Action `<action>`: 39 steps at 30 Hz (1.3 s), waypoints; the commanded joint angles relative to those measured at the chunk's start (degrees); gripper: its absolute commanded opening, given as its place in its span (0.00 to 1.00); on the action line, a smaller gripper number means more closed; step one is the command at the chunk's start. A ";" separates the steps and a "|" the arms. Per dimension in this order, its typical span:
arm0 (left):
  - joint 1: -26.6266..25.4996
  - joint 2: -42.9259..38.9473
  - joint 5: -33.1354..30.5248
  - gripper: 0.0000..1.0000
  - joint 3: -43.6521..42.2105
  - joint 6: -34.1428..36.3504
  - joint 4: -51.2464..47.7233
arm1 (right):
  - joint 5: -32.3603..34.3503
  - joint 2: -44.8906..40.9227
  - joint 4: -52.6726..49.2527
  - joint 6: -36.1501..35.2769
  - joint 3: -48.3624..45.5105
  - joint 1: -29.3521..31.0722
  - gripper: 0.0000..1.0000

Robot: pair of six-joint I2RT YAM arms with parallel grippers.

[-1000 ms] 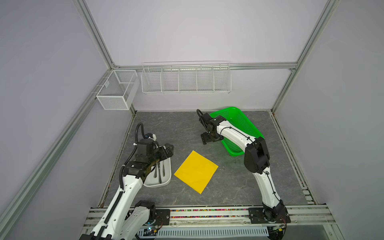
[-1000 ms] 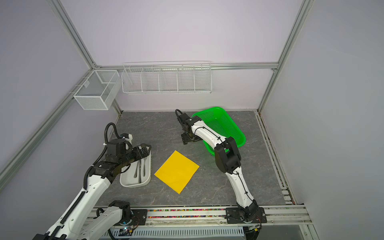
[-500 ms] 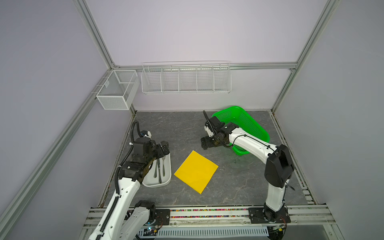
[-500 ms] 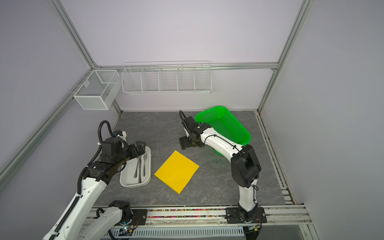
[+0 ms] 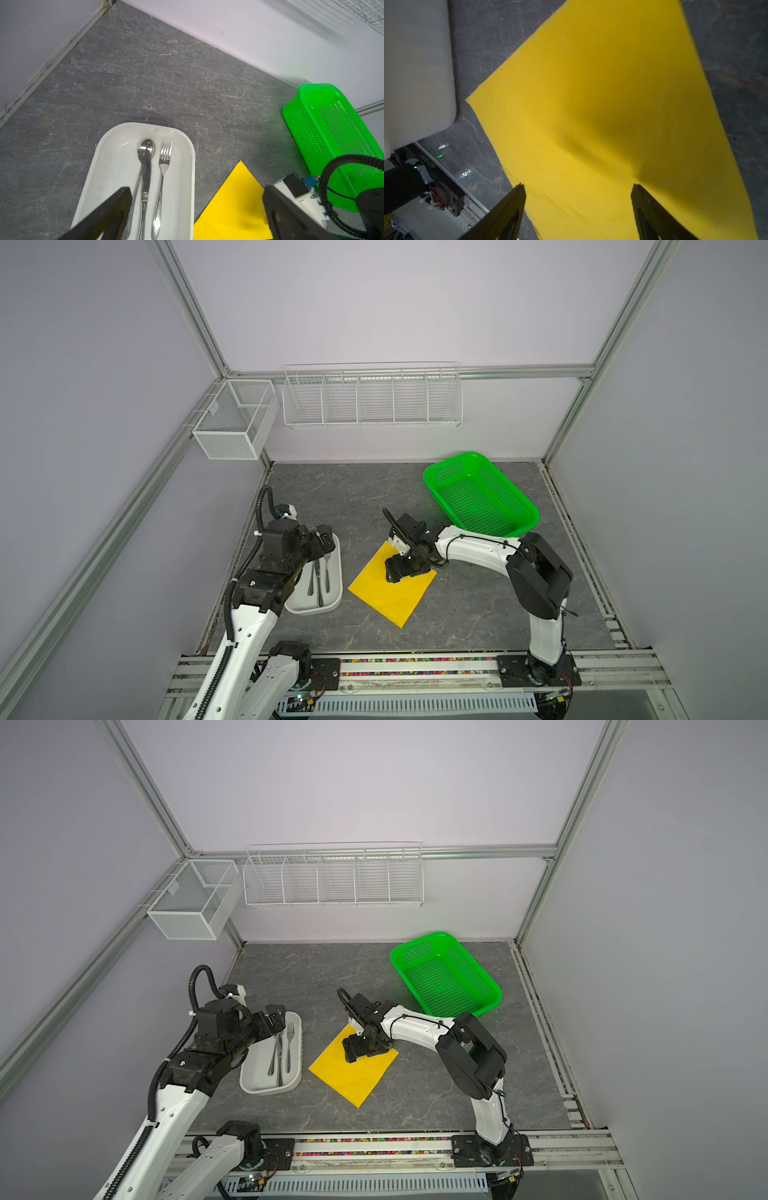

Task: Place the utensils on the paper napkin and roll it up
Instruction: 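Lower the left gripper over the white tray while the right gripper hovers above the napkin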

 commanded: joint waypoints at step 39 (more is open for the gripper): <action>-0.18 51.91 22.98 0.82 14.74 -3.05 13.92 | 11.20 -12.56 2.29 2.49 -9.68 -7.11 0.87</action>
